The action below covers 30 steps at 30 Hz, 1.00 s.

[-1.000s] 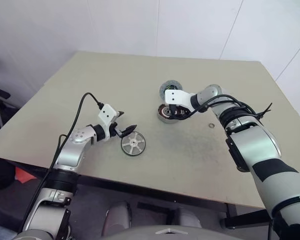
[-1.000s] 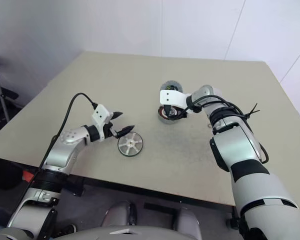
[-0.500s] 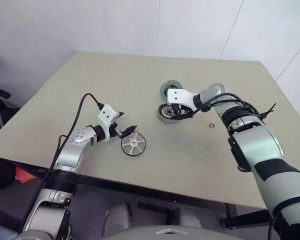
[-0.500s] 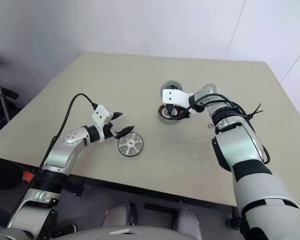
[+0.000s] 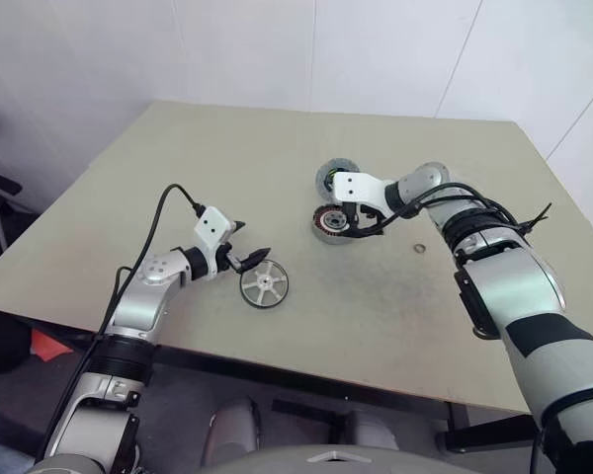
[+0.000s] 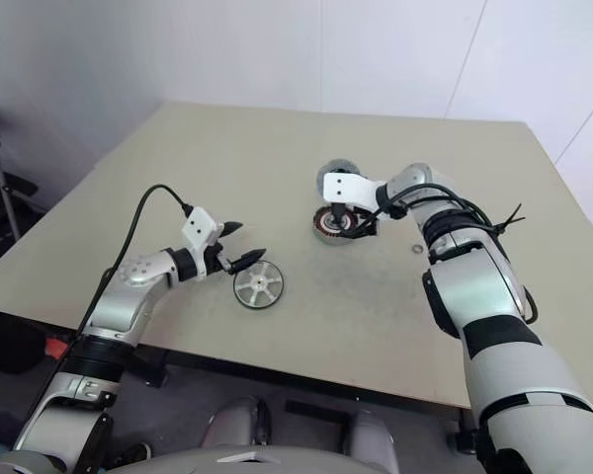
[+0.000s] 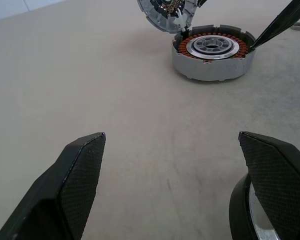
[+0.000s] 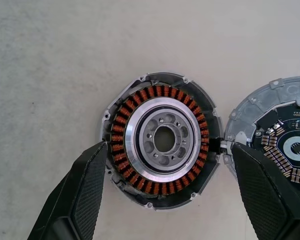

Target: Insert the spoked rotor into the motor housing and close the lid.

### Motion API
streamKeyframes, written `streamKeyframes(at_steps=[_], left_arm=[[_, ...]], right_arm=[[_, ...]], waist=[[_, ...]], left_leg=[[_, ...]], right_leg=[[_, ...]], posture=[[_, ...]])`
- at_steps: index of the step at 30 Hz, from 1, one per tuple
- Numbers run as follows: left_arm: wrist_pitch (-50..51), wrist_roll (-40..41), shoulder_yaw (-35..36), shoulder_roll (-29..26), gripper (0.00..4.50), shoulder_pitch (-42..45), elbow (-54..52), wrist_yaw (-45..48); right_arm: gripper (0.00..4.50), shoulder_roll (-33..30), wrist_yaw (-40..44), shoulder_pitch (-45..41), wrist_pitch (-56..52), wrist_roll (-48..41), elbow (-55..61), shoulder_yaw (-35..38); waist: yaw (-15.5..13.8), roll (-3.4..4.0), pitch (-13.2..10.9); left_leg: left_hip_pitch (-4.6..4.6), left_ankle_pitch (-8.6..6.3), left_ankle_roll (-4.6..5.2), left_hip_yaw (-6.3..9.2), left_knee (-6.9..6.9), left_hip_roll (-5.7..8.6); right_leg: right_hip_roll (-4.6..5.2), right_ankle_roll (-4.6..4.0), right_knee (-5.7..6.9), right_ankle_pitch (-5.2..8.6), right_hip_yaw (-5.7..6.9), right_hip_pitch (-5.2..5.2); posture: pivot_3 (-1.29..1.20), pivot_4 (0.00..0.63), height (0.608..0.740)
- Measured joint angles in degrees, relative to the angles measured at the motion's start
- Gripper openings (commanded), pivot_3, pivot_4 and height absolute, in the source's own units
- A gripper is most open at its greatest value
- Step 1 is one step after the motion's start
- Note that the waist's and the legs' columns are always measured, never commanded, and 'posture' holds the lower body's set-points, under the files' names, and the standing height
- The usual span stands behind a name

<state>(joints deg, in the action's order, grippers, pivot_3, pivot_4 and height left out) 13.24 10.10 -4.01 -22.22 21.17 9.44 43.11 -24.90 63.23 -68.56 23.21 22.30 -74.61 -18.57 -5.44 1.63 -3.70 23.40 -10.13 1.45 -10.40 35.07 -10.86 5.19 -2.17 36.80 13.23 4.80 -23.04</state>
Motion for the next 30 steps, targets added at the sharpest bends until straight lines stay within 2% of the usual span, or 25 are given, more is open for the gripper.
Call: streamKeyframes(at_steps=[8,30], left_arm=[[0.00,0.00,0.00,0.01,4.50,0.00,0.02,-0.04],[-0.03,-0.01,0.00,0.01,4.50,-0.05,0.12,-0.62]], right_arm=[[4.46,-0.39,2.24,-0.01,0.36,-0.24,1.26,0.27],[4.46,1.40,-0.52,2.68,-0.25,2.71,0.12,-3.14]], waist=[[0.04,0.00,0.00],[0.05,0.00,0.00]], left_leg=[[0.00,0.00,0.00,0.00,0.01,-0.01],[-0.01,0.00,0.00,0.00,0.01,-0.01]], right_leg=[[-0.01,0.00,0.02,0.00,0.00,-0.01],[-0.01,0.00,0.02,0.00,0.00,-0.01]], posture=[[0.00,0.000,0.740],[0.00,0.000,0.740]])
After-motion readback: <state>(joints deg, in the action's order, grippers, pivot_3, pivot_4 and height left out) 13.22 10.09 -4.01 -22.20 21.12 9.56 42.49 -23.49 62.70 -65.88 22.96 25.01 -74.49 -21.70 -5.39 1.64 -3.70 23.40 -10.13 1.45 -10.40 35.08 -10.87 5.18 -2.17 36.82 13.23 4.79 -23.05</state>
